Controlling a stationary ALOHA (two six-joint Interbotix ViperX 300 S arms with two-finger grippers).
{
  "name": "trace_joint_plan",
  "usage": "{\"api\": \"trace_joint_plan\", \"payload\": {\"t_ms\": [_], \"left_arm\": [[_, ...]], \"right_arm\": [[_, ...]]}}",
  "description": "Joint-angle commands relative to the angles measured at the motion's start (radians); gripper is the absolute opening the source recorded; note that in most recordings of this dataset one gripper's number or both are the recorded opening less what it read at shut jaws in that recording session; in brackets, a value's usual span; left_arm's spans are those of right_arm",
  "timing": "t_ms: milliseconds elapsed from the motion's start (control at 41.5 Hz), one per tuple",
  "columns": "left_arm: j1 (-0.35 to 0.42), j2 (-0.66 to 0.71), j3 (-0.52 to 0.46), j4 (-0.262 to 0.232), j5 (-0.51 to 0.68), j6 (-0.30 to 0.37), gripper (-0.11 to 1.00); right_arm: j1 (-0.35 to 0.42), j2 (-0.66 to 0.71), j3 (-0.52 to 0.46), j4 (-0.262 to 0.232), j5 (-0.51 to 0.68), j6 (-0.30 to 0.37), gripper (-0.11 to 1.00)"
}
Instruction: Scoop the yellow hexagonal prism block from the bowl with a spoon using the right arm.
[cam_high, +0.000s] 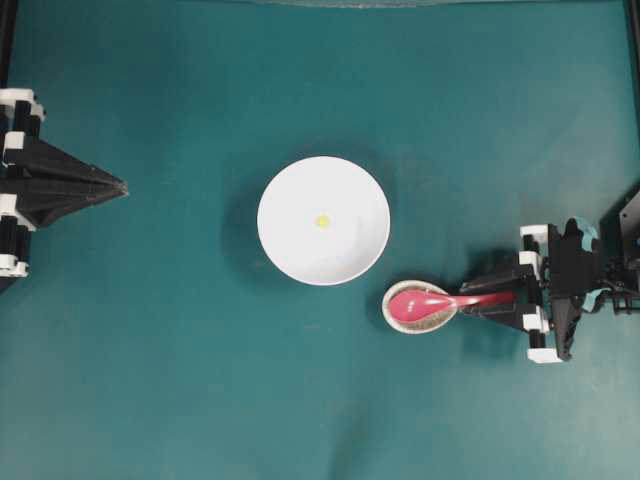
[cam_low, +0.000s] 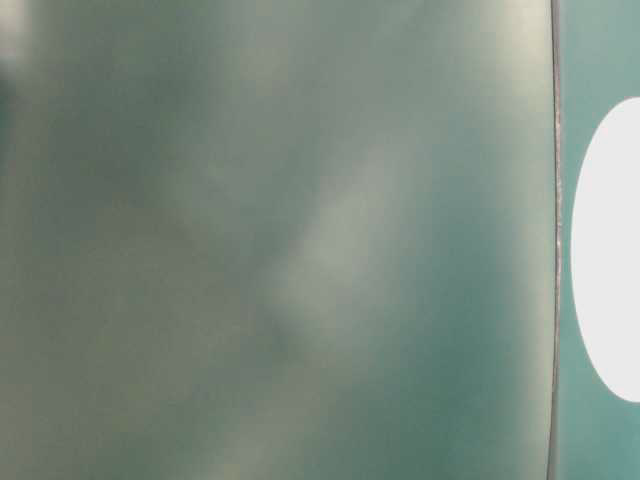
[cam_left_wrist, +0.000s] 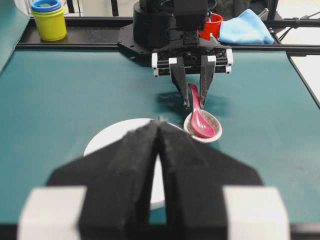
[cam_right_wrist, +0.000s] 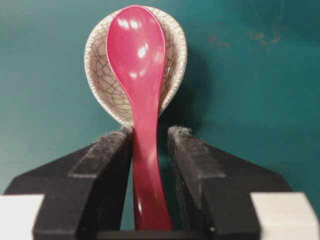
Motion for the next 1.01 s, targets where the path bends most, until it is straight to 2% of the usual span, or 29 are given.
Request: {"api": "trace_joint_plan", "payload": {"t_ms": [0,217,988], "left_arm": [[0.0,0.008,-0.026,0.003,-0.002,-0.002,0.02],[0.0,0.009,-0.026,0.003,0.003,-0.002,0.02],[0.0,0.008,-0.026,0.003,0.005,-0.002,0.02]], "right_arm": [[0.006,-0.012,-0.005,-0.002,-0.012,0.0,0.39],[0.009,-0.025,-0.014,-0.026,-0.005,0.0,0.39],[0.009,-0.057,0.0,-0.034,0.018,-0.017,0.39]]}}
